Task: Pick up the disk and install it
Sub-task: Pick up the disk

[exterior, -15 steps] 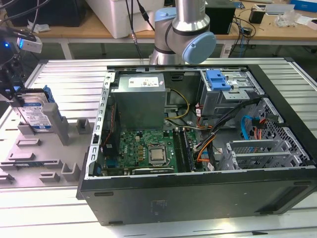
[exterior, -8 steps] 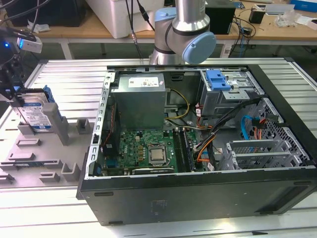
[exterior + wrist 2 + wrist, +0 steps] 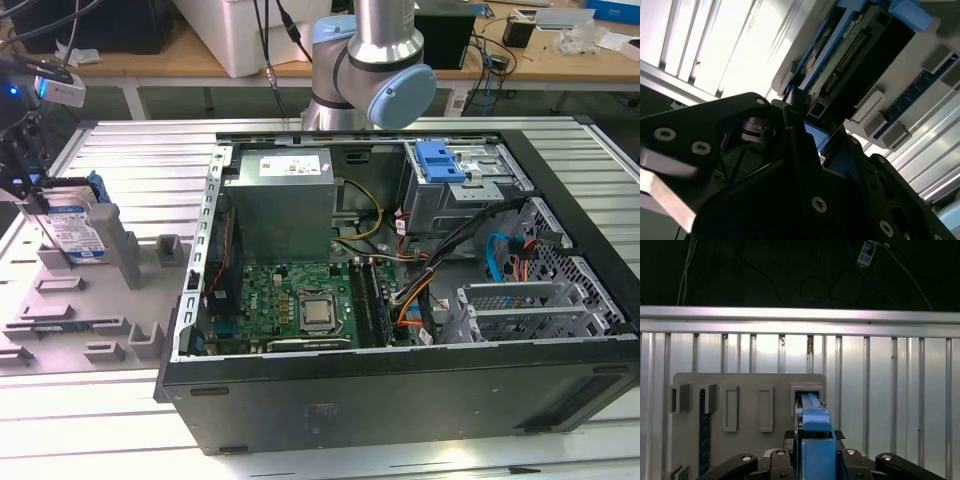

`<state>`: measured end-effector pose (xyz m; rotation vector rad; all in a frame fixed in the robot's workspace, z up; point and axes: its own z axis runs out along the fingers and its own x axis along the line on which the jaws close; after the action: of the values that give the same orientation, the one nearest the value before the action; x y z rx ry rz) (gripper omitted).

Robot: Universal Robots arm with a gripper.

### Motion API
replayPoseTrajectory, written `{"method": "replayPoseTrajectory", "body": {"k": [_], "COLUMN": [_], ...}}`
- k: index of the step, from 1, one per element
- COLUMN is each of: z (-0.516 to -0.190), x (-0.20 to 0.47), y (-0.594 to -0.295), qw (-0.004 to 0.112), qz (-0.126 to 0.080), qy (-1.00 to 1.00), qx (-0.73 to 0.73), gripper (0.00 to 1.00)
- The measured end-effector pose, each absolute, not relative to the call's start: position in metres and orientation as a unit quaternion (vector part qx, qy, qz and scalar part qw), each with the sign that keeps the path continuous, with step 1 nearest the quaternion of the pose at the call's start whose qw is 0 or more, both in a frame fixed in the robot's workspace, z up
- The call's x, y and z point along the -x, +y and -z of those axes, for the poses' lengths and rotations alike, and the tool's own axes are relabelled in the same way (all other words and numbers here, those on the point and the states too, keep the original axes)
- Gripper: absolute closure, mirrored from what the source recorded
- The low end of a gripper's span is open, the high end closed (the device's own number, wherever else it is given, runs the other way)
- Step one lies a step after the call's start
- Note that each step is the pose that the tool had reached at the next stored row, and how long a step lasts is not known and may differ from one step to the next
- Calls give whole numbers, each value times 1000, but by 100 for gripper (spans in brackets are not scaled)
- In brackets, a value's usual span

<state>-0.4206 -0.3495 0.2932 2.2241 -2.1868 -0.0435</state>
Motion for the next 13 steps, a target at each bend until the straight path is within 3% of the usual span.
{"method": "replayPoseTrajectory", "body": {"k": [13], "z": [-293], "x": [421], "y": [-350], "qw": [12], "qz": [13], "qy": [-701], "qx": [-713], "gripper": [63]}}
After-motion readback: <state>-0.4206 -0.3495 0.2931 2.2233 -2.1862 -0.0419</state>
